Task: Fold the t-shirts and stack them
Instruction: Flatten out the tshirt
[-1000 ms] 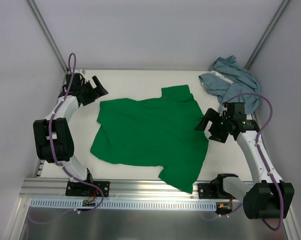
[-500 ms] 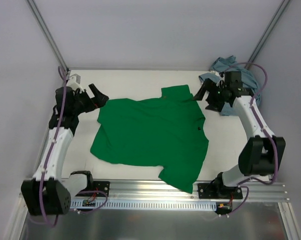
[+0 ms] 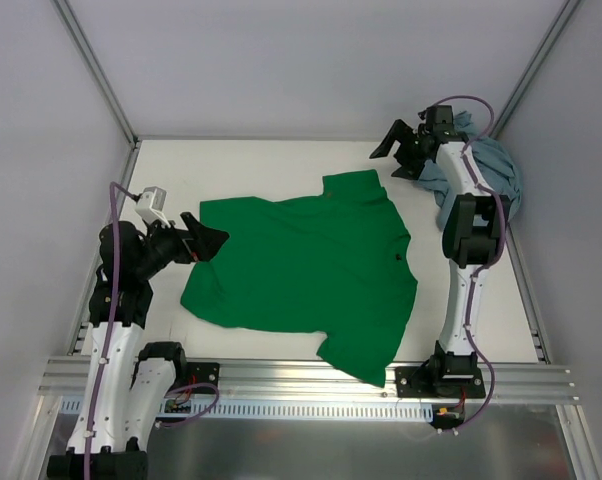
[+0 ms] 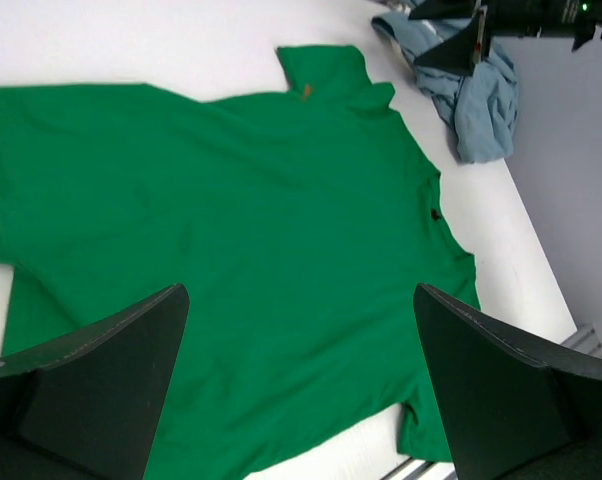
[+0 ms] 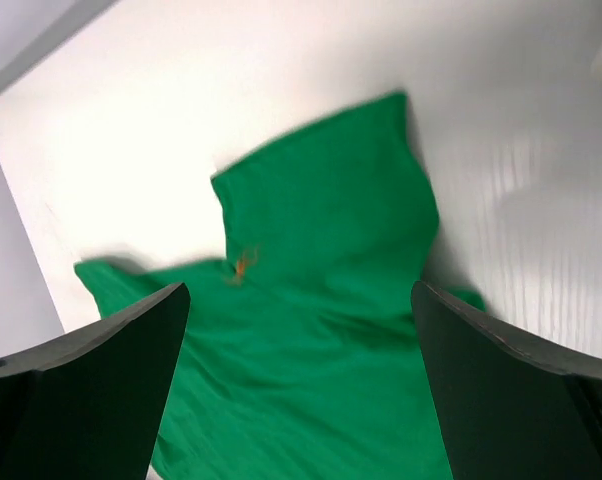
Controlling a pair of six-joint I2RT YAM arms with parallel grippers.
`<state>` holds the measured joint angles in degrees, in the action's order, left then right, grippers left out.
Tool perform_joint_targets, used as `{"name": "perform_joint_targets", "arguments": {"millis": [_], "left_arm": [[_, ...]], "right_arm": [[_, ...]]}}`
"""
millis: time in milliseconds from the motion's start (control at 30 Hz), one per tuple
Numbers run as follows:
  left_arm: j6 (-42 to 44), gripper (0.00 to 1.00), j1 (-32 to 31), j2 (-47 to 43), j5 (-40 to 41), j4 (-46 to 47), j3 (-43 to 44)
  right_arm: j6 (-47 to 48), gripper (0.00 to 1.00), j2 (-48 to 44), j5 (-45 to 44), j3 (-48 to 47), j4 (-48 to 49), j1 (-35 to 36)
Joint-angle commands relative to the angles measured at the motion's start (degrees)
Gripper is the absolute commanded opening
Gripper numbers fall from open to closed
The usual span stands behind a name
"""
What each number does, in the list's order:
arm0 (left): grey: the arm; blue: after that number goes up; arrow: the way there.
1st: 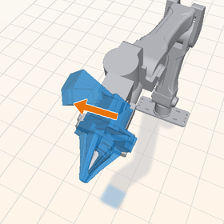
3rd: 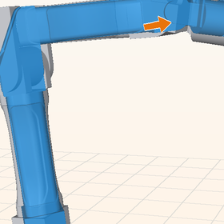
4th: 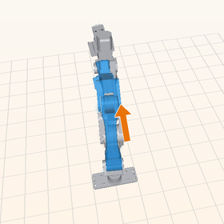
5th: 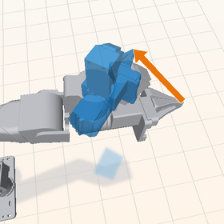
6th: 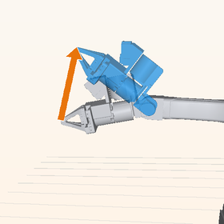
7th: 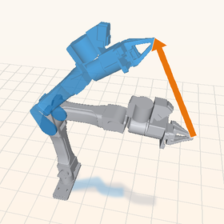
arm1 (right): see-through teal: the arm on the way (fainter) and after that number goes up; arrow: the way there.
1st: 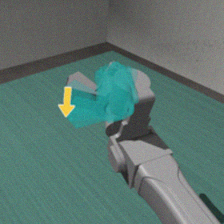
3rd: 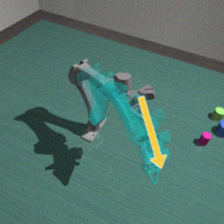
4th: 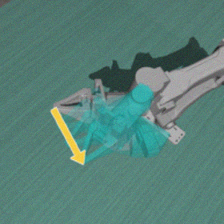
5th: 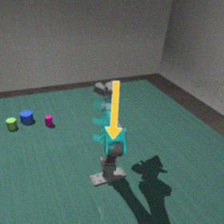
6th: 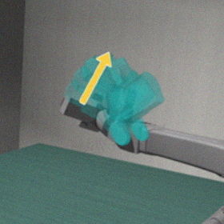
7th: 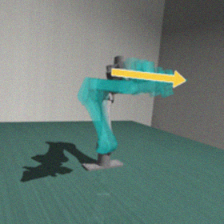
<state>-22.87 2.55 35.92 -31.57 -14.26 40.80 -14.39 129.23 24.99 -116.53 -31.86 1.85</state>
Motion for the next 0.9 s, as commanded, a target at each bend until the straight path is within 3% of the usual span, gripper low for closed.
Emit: {"name": "perform_joint_targets", "arguments": {"millis": [0, 100, 467, 867], "left_arm": [[2.1, 0.99, -0.3, 1.2, -3.4, -0.4, 0.2], [1.7, 0.99, -0.4, 1.7, -3.9, 1.1, 0.0], [3.7, 0.99, -0.4, 5.1, -2.8, -1.1, 2.4], [3.2, 0.99, -0.5, 6.5, -2.6, 0.3, 1.2]], "right_arm": [[-2.2, 0.99, 5.6, 2.9, -9.6, 0.8, -1.3], [-5.7, 0.99, 11.0, 4.7, -13.6, 3.7, -1.6], [-18.6, 0.99, 18.0, 9.5, -11.9, 20.1, -2.3], [-20.9, 0.94, 18.8, 11.4, -8.6, 22.5, 0.9]]}}
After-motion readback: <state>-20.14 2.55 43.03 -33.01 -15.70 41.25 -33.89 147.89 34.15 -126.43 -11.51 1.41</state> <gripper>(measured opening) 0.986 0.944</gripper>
